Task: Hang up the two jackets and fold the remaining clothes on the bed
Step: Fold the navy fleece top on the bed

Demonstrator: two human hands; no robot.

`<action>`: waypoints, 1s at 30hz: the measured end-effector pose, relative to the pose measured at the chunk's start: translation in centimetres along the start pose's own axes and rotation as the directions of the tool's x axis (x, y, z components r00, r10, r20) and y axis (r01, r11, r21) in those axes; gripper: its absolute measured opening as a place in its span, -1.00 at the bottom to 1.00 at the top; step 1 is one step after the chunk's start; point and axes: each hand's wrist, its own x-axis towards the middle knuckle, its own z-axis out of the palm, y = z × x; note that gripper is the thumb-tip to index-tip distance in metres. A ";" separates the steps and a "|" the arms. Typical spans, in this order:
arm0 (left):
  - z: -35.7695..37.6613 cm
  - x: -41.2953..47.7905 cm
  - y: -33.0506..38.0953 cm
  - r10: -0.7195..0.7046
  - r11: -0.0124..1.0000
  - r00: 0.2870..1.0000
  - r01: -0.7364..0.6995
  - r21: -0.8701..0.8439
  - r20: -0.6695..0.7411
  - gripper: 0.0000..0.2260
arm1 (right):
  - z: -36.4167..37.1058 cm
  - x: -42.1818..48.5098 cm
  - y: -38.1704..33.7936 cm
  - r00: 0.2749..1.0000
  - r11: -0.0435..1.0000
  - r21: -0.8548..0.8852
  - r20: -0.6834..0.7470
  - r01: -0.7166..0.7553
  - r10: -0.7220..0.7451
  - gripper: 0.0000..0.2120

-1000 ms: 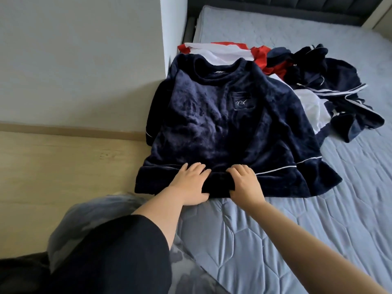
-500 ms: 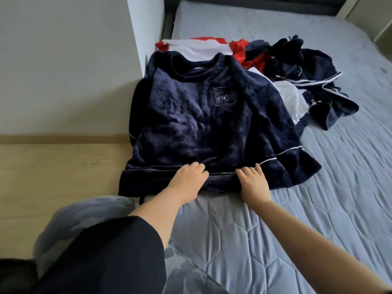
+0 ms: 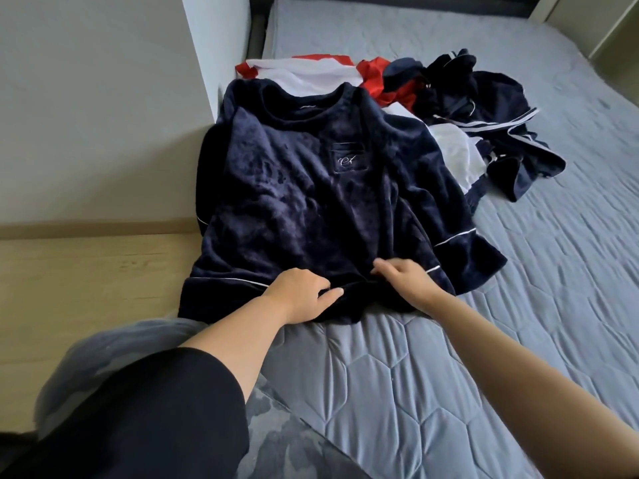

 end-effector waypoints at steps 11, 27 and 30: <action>1.6 1.5 0.4 0.055 0.996 0.994 -0.048 0.072 -0.090 -0.58 | -1.9 1.4 3.5 0.820 0.856 0.269 -0.268 -0.441 0.506 -0.56; 2.3 2.1 -0.7 -0.209 0.964 0.972 0.186 0.188 0.109 -0.45 | -2.5 1.7 4.0 0.237 0.137 0.972 -0.089 -0.194 0.967 -0.32; 2.2 2.3 -0.8 -0.212 0.969 0.969 0.193 0.153 0.123 -0.45 | -3.1 1.8 4.5 0.211 0.097 0.992 -0.078 -0.082 0.974 -0.40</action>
